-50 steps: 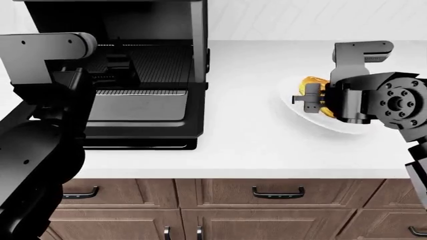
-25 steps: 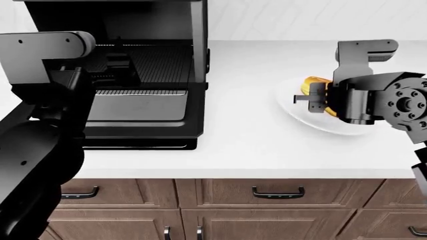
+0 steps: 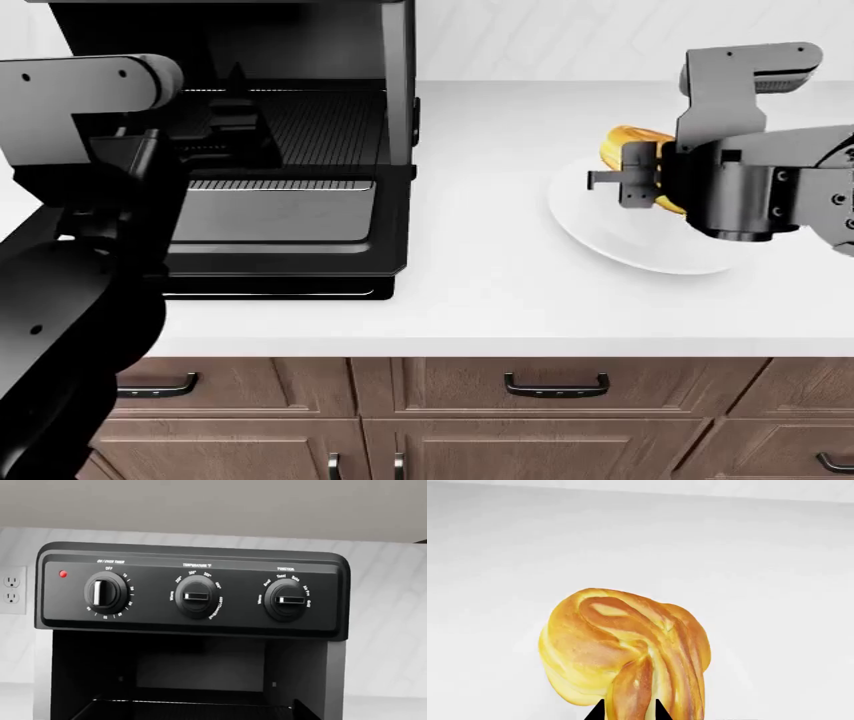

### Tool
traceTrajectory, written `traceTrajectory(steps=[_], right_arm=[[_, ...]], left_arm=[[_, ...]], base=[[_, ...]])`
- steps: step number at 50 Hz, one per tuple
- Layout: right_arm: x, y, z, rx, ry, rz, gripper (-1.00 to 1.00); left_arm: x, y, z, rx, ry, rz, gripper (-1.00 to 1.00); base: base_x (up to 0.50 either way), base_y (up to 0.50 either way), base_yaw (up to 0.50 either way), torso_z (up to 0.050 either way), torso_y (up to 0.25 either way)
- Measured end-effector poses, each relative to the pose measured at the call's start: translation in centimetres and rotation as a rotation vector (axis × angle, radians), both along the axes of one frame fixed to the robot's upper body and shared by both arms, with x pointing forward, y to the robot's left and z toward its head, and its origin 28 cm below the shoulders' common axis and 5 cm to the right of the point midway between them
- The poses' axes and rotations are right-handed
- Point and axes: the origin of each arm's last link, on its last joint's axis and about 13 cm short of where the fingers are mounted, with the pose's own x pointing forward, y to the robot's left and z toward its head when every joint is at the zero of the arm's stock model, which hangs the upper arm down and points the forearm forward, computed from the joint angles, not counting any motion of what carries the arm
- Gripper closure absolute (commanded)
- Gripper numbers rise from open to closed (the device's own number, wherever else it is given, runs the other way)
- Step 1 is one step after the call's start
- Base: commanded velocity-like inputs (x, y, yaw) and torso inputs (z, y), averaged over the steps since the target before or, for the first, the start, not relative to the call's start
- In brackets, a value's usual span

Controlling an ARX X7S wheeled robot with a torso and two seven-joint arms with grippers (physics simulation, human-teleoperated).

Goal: Place the bread on the rack of the toaster oven.

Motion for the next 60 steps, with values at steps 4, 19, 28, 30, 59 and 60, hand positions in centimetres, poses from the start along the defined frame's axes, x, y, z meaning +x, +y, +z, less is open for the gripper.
traceTrajectory(steps=[4,19,28,30,59,60], right_arm=[[-0.8,0.5,0.6,-0.004,-0.019,0.029,1.00],[-3.9,2.4,2.0,-0.026,-0.081,0.167,1.00],[-5.2,3.1,2.5,-0.035,-0.110,0.231,1.00],[-5.3,3.2,2.6,-0.036,-0.114,0.239,1.00],[-5.7,5.0,5.5,-0.101,-0.197,0.414,1.00],[-5.6,5.1,5.7,-0.105,-0.200,0.426,1.00]], left_arm=[[-0.1,-0.1,0.0,-0.006,-0.003,-0.007,-1.00],[-0.3,-0.3,0.0,-0.019,-0.009,-0.025,-1.00],[-0.4,-0.3,0.0,-0.021,-0.009,-0.030,-1.00],[-0.4,-0.3,0.0,-0.022,-0.009,-0.031,-1.00],[-0.7,0.0,0.4,-0.018,-0.024,-0.007,-1.00],[-0.7,0.1,0.4,-0.018,-0.025,-0.006,-1.00]], base=[[0.00,0.00,0.00,0.000,0.000],[0.00,0.00,0.00,0.000,0.000],[0.00,0.00,0.00,0.000,0.000],[0.00,0.00,0.00,0.000,0.000],[0.00,0.00,0.00,0.000,0.000],[0.00,0.00,0.00,0.000,0.000]])
